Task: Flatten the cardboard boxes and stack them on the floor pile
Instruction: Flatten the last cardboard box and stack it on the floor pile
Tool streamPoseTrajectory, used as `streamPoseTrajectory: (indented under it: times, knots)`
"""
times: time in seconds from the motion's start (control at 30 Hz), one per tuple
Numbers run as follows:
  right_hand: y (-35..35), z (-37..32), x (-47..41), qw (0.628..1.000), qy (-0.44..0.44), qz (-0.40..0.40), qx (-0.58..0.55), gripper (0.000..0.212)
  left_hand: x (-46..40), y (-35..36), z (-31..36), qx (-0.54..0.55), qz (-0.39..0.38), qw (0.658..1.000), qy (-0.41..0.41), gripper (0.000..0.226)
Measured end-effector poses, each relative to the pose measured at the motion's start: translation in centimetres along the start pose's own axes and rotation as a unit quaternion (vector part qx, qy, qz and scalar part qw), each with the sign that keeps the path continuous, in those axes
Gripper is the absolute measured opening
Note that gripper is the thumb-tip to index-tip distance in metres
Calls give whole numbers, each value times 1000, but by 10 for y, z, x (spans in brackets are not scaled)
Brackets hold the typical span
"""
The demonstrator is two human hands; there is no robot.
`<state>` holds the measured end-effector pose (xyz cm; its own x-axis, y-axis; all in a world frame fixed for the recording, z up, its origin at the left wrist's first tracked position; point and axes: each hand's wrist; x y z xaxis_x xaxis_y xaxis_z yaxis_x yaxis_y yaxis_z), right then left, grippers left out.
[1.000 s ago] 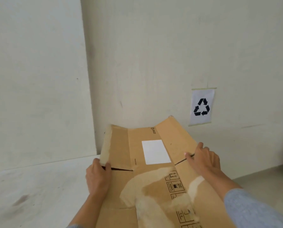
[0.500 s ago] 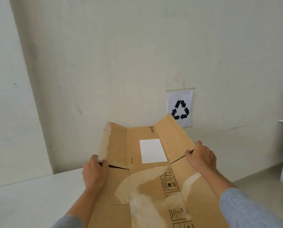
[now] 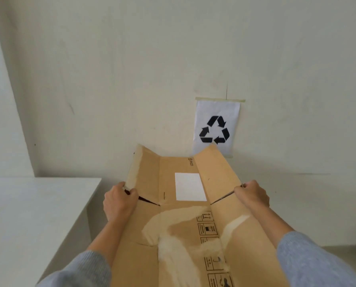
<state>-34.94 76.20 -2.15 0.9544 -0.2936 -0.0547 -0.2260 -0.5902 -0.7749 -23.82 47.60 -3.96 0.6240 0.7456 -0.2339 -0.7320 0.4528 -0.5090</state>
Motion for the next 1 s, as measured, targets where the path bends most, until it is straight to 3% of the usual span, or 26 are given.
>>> streamPoseTrajectory:
  times: [0.1, 0.23, 0.33, 0.5, 0.73, 1.0]
  knots:
    - [1, 26, -23, 998, 4, -61, -19, 31, 25, 19, 9, -6, -28, 999, -22, 41]
    - [14, 55, -44, 990, 10, -139, -30, 46, 37, 36, 9, -51, -136, 989, -36, 53]
    - [32, 77, -60, 976, 71, -192, -69, 55, 39, 51, -5, -47, -190, 979, -50, 47]
    - [83, 141, -84, 953, 164, -206, -148, 42, 48, 95, -61, -62, -185, 977, -82, 48]
    - [181, 230, -55, 936, 152, -278, -156, 42, 96, 203, -172, -24, -157, 982, -104, 50]
    - [341, 393, -47, 959, 184, -176, -123, 47, 160, 335, -344, -13, -161, 985, -57, 49]
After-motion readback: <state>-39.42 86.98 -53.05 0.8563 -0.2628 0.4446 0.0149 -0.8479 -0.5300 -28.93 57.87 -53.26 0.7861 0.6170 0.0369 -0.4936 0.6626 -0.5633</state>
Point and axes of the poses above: each hand's wrist, its own x-axis away from the middle knuckle, its own y-axis out of the palm, z = x × y, and after that the axes turned 3 degrees about x, right-handed
